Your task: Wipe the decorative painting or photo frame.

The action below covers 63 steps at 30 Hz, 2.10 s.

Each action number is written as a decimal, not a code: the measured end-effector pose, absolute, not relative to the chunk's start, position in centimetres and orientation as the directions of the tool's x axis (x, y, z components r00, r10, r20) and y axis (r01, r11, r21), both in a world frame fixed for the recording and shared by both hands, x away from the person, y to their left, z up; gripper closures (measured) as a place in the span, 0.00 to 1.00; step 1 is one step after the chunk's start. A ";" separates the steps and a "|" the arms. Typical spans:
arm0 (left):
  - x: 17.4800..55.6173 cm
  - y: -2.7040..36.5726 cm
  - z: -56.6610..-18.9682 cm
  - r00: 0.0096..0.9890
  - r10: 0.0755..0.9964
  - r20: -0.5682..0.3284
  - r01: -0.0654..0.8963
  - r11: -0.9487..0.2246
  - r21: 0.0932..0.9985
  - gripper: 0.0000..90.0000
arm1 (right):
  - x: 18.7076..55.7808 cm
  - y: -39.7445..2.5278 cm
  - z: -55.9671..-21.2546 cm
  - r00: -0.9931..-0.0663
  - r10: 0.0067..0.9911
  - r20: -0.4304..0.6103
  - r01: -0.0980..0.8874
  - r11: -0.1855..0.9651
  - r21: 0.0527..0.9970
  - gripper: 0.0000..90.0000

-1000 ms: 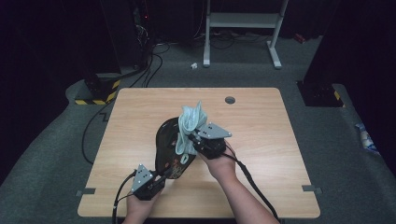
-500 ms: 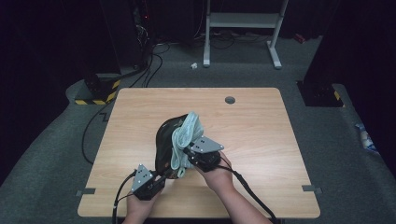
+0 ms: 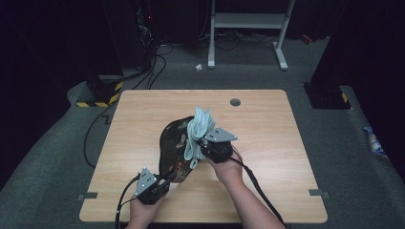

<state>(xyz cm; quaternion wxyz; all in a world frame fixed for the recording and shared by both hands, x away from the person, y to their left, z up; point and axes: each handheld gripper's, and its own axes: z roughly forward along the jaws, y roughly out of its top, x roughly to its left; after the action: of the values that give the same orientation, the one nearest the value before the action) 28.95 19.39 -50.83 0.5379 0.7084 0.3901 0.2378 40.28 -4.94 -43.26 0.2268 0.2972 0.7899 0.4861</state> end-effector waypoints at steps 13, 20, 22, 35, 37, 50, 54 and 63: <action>29.1 19.3 -50.9 0.584 0.807 -0.089 0.303 -0.115 0.946 0.86 | 37.2 -3.8 -46.4 -0.778 0.624 -0.074 0.242 0.406 0.881 0.83; 29.1 19.4 -50.9 0.582 0.807 -0.099 0.313 -0.110 0.943 0.86 | 39.2 -4.7 -46.1 -0.746 0.664 -0.049 0.278 0.377 0.883 0.83; 29.1 19.4 -50.9 0.582 0.807 -0.098 0.313 -0.112 0.943 0.86 | 40.0 -5.1 -46.0 -0.725 0.687 -0.045 0.294 0.369 0.882 0.83; 29.1 19.3 -50.9 0.579 0.810 -0.092 0.314 -0.117 0.942 0.87 | 36.3 -2.9 -43.5 -0.787 0.608 -0.105 0.164 0.371 0.914 0.83; 29.2 19.3 -50.9 0.580 0.809 -0.096 0.317 -0.115 0.941 0.87 | 35.5 -2.2 -43.0 -0.802 0.585 -0.124 0.133 0.376 0.917 0.83; 29.2 19.3 -50.9 0.581 0.808 -0.097 0.318 -0.116 0.941 0.87 | 39.2 -4.3 -44.1 -0.736 0.667 -0.112 0.221 0.394 0.892 0.83; 29.2 19.3 -50.9 0.582 0.808 -0.096 0.320 -0.119 0.940 0.87 | 38.5 -4.0 -44.4 -0.745 0.654 -0.133 0.210 0.419 0.883 0.83; 29.3 19.4 -50.9 0.583 0.805 -0.104 0.326 -0.114 0.939 0.86 | 36.5 -3.0 -46.2 -0.782 0.598 -0.177 0.184 0.491 0.851 0.83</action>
<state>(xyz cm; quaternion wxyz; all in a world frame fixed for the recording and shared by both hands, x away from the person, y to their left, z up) 29.29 19.36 -50.90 0.5339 0.7118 0.3973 0.2246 36.47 -2.99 -46.15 0.2323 0.2351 0.8317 0.4462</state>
